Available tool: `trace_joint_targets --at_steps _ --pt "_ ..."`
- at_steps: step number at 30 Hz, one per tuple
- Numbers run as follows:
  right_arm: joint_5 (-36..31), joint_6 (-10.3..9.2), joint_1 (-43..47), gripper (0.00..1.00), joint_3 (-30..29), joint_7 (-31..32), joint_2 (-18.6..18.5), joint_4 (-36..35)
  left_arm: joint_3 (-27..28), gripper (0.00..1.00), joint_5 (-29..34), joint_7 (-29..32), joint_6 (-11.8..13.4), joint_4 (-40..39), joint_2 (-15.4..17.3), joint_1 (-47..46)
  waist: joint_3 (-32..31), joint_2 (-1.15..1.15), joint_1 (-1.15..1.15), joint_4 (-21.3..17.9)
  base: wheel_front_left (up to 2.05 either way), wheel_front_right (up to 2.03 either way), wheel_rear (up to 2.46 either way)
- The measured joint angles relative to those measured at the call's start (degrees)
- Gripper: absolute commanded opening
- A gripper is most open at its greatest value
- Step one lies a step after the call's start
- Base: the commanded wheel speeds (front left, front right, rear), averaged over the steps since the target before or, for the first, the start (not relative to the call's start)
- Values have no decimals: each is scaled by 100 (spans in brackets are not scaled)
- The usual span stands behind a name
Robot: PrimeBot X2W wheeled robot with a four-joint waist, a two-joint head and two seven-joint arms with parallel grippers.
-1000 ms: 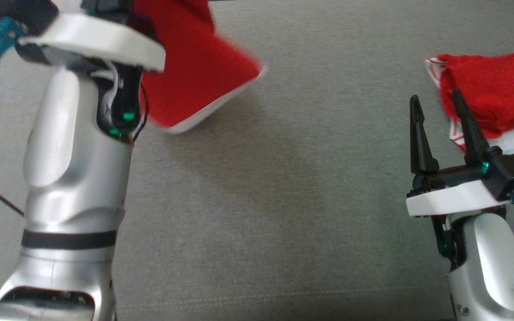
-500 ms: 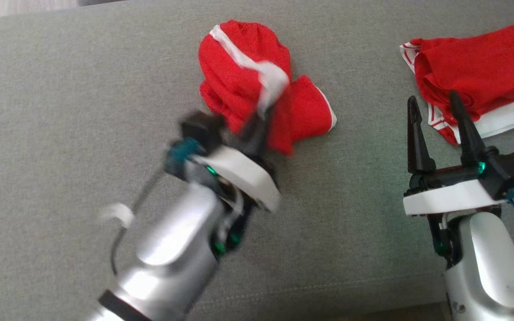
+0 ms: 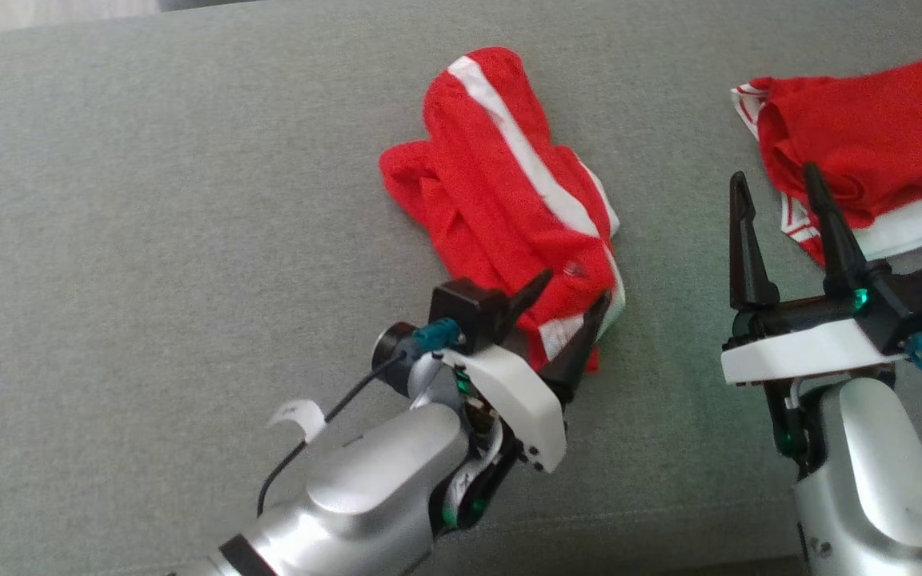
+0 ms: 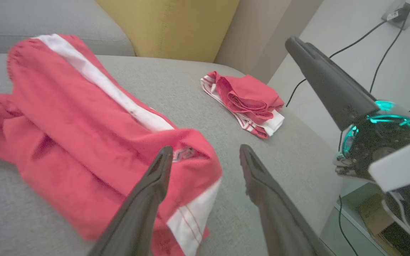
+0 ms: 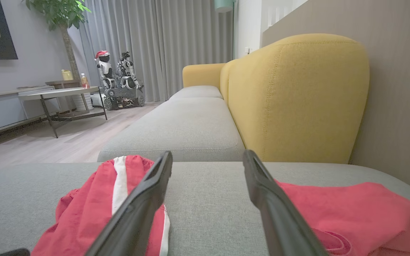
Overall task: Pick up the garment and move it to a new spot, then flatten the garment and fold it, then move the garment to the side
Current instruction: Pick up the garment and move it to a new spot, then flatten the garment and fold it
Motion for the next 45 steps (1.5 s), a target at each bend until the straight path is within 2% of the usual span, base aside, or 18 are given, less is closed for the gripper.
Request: trace_joint_targets --at_steps 3,6,8,10,13,15,18,22,27,31,35,40,45 --pt "-1 0 13 100 -23 0 0 37 93 100 -69 -5 9 63 5 -80 -50 0 0 106 0 0 0" --pt "-1 0 30 100 -30 0 1 91 513 100 -10 -5 9 43 0 -71 -114 0 0 204 0 0 0" --pt "2 0 35 100 -41 0 1 91 957 100 267 -5 15 -11 15 -71 -157 0 0 266 0 0 0" --pt "37 0 46 100 -34 2 2 113 1448 100 748 -7 62 -181 142 -58 -213 0 0 323 0 0 0" --pt "89 0 156 100 -11 13 2 129 2332 100 1145 -27 56 -532 369 174 -308 0 0 398 0 0 0" --pt "210 0 320 100 43 55 2 162 2781 100 1539 -43 52 -737 583 531 -376 0 0 440 0 0 0" --pt "249 0 604 100 158 110 9 179 3539 100 1831 -43 18 -1023 700 1329 -465 0 0 485 0 0 0" --pt "253 0 785 100 213 125 16 183 4168 100 2074 -43 -148 -1280 636 2127 -514 0 0 496 0 0 0" --pt "313 0 942 100 575 272 16 166 4981 100 2386 -43 -487 -1366 303 2809 -526 0 0 501 0 0 0" --pt "312 0 1076 100 992 427 -19 121 5281 100 2624 -43 -777 -1362 122 2824 -523 0 0 522 0 0 0" --pt "312 0 1118 100 1530 767 -225 127 5473 100 2732 -43 -1006 -1261 38 2809 -490 0 0 550 0 0 0" --pt "191 0 1118 100 1782 1004 -278 311 5465 100 2721 -43 -1085 -1159 19 2778 -435 0 0 577 0 0 0" --pt "-66 0 1112 100 1711 1114 -266 538 5402 100 2624 -43 -1082 -1136 13 2743 -359 0 0 626 0 0 0"
